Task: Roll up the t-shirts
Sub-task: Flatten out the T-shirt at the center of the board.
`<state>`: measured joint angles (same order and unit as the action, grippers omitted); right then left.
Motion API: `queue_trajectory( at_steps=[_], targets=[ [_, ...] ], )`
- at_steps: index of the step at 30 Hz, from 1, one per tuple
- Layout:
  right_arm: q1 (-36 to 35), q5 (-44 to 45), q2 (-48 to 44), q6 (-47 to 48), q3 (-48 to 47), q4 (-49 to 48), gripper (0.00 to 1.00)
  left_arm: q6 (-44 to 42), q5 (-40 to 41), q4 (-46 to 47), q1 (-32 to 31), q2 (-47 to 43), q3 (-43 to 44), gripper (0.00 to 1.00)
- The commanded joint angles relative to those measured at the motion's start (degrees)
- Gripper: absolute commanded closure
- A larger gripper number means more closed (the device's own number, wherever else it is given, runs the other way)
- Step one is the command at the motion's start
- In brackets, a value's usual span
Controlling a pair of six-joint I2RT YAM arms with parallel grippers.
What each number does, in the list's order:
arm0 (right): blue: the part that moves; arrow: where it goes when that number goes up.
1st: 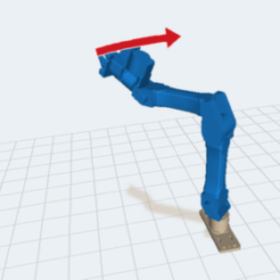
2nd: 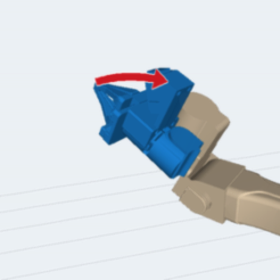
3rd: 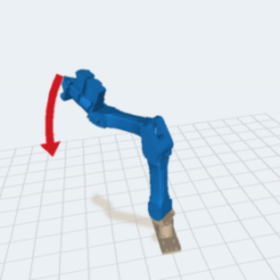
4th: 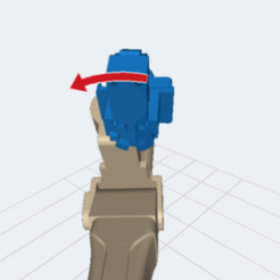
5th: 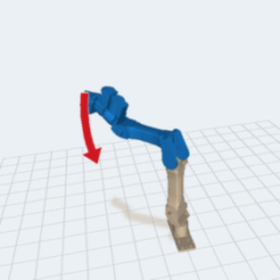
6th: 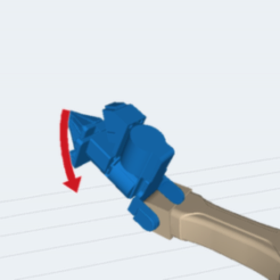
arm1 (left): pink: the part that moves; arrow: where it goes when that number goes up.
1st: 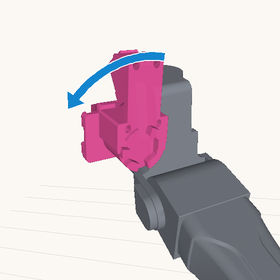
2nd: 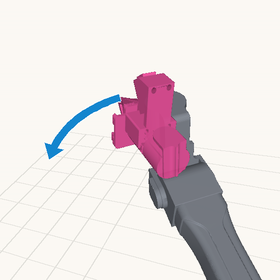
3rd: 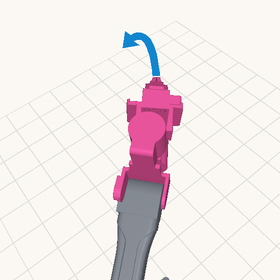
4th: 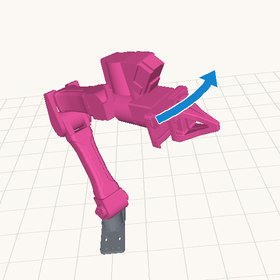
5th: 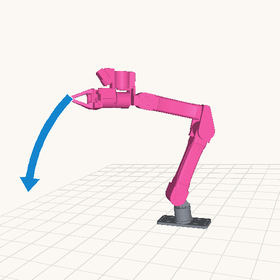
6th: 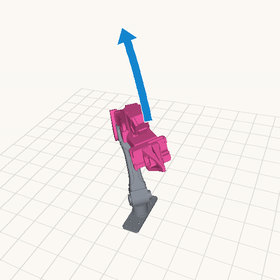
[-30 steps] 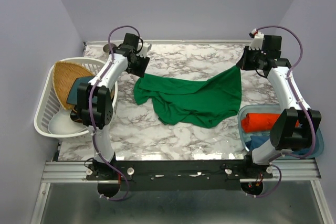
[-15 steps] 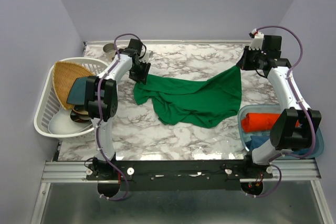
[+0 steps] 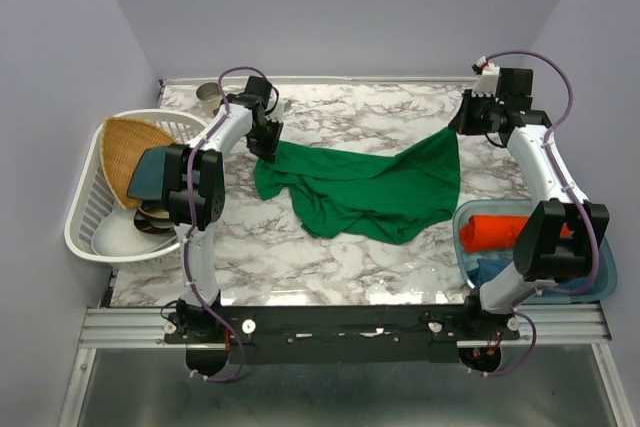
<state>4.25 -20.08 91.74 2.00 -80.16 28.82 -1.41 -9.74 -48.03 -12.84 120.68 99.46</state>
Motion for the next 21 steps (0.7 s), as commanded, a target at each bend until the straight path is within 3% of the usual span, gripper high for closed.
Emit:
queue_trajectory(
  at_steps=[1, 6, 11, 16, 21],
  targets=[
    [0.3, 0.1, 1.8, 0.1, -2.6, 0.2, 1.0, 0.0, -2.0, -0.4, 0.0, -0.8, 0.7, 0.8],
    [0.3, 0.1, 1.9, 0.1, -2.8, -0.2, 0.99, -0.6, -1.6, -0.2, 0.0, -1.2, 0.7, 0.82],
    [0.3, 0.0, 1.5, 0.1, -2.0, -0.3, 1.0, -1.4, -1.3, 0.0, 0.0, -1.8, 1.1, 0.99],
    [0.3, 2.7, 0.5, 0.8, -2.5, -0.5, 1.0, -3.8, 1.1, -1.1, 0.3, -3.8, 4.9, 1.0],
    [2.2, 7.9, 0.5, 1.6, -9.5, -1.7, 1.0, -4.3, 0.3, 0.0, 2.6, -9.6, 10.5, 1.0]
  ],
)
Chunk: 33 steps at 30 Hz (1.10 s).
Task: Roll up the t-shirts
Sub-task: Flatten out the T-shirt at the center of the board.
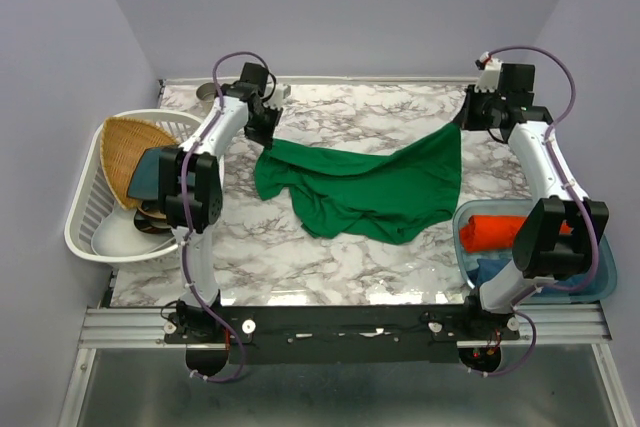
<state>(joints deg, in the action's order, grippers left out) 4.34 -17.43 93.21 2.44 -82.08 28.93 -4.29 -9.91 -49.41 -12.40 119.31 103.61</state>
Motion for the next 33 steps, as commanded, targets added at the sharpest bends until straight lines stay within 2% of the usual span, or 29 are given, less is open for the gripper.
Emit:
queue_trajectory(
  at_steps=[1, 3, 5, 9, 10, 13, 20, 23, 27, 33],
  targets=[
    [2.6, 5.7, -0.4, 2.0, -9.7, -1.9, 1.0, -1.2, 0.0, 1.4, 2.6, -8.9, 7.6, 1.0],
    [3.5, 6.5, 0.7, 4.3, -15.5, -2.6, 1.0, -0.7, -0.2, 2.1, 3.4, -10.3, 11.7, 1.0],
    [3.5, 7.1, 1.2, 10.8, -19.1, -4.6, 1.0, 0.0, 0.0, 2.6, 3.9, -11.5, 14.9, 1.0],
    [3.9, 9.0, 2.3, 14.7, -28.5, -6.6, 1.0, 1.7, 4.8, 5.8, 4.0, -13.9, 22.4, 1.0],
    [3.9, 8.1, 2.7, 15.3, -32.0, -6.5, 1.0, 2.2, 8.1, 6.7, 4.0, -14.5, 23.1, 1.0],
    [4.3, 6.2, 5.7, 13.1, -39.2, 0.9, 1.0, 2.4, 12.7, 9.7, 4.0, -16.6, 26.4, 1.0],
    [4.2, -5.4, -2.7, 10.9, -27.3, -5.2, 1.0, 0.1, 15.4, 11.9, 4.0, -22.0, 26.8, 1.0],
    [3.9, -7.4, -4.1, 10.2, -27.9, -4.6, 1.0, -1.2, 15.0, 12.0, 4.0, -23.3, 27.7, 1.0],
    [3.1, -5.1, -9.1, 10.4, -29.1, -6.2, 1.0, -3.3, 15.0, 13.6, 4.0, -26.4, 26.9, 1.0],
    [3.1, -3.9, -16.0, 16.2, -34.2, -7.0, 1.0, -6.9, 16.2, 25.0, 4.0, -37.0, 16.5, 1.0]
  ],
)
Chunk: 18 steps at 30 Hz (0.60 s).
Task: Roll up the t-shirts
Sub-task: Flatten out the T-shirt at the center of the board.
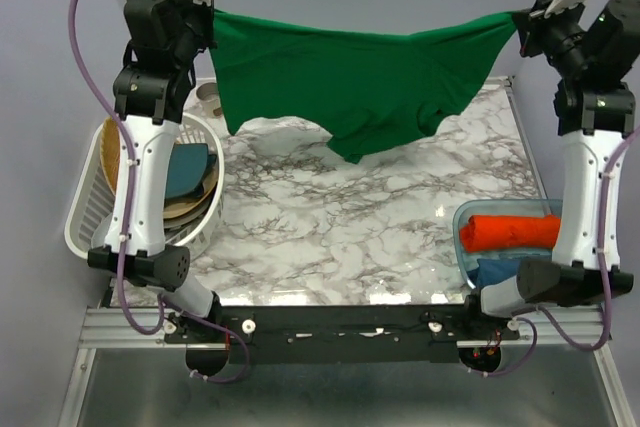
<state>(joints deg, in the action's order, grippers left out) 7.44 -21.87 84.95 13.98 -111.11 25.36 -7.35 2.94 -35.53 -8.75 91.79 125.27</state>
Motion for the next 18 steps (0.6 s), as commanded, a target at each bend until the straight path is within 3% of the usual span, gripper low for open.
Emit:
queue_trajectory(
  at_steps=[1, 3, 6, 18],
  targets=[
    [0.0, 0.2, -10.0, 5.4, -5.7, -3.1, 1.0, -4.7, 3.9, 13.2, 0.3, -11.2, -9.0, 1.0],
    [0.0, 0.1, -12.0, 6.5, -6.9, -1.9, 1.0, -4.9, 4.3, 16.3, 0.3, -15.0, -10.9, 1.0],
    [0.0, 1.6, -15.3, 6.8, -8.7, 0.8, 1.0, -5.2, 3.4, 13.7, 0.3, -18.0, -10.1, 1.0],
    [0.0, 3.8, -31.7, 10.6, -10.1, 9.6, 1.0, -6.6, 1.4, 13.6, 0.3, -40.7, -25.5, 1.0]
  ],
)
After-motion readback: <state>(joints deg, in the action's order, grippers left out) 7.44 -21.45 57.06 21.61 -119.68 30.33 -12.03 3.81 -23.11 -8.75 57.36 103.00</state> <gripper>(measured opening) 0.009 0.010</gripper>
